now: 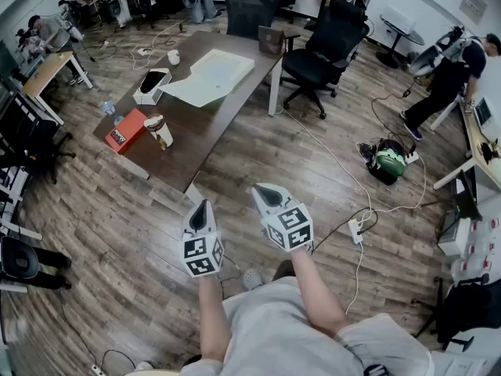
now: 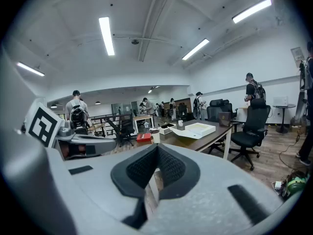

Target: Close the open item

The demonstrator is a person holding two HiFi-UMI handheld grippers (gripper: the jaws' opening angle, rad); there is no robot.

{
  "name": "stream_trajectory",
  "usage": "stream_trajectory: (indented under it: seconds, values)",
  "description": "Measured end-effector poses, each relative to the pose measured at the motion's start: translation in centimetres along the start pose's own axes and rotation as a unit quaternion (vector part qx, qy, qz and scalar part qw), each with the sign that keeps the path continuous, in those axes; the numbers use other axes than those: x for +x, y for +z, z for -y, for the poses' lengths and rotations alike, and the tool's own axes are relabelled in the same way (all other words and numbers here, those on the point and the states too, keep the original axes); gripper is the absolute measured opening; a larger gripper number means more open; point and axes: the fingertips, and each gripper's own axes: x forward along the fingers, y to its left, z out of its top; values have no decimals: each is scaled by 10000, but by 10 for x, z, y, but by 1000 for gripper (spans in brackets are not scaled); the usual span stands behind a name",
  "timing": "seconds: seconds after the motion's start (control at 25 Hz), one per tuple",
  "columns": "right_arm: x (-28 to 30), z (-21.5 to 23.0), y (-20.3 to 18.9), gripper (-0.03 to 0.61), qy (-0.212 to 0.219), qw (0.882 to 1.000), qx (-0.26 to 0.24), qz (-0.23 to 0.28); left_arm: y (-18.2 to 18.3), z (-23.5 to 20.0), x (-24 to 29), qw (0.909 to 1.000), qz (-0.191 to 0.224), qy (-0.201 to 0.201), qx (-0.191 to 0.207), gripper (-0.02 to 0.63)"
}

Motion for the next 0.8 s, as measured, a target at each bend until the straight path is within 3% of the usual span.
stream_trajectory:
  seconds: [0.16,0.44,0.64,0.68,0.72,0.8]
  values:
    - [-6,-4,-4,5,128,9999,-5,-38,0,5,-4,10000,9,71,34,5]
    - [-10,2,-8,6,151,9990,428,43,5,7,-10,10000,55,41,73,5]
    - [-23,13,-17,8,-19,9987,473,169,6,-5,-17,9995,201,125,-196,6]
    - [-24,17,-19,14,-33,9986,494,161,5,-5,-16,9995,189,121,-222,8]
    - [-25,19,-22,62,-29,9986,513,144,4,-6,-15,9995,163,113,-239,12]
    - [-24,26,-26,89,-23,9984,554,132,2,-8,-10,9995,108,102,-282,81]
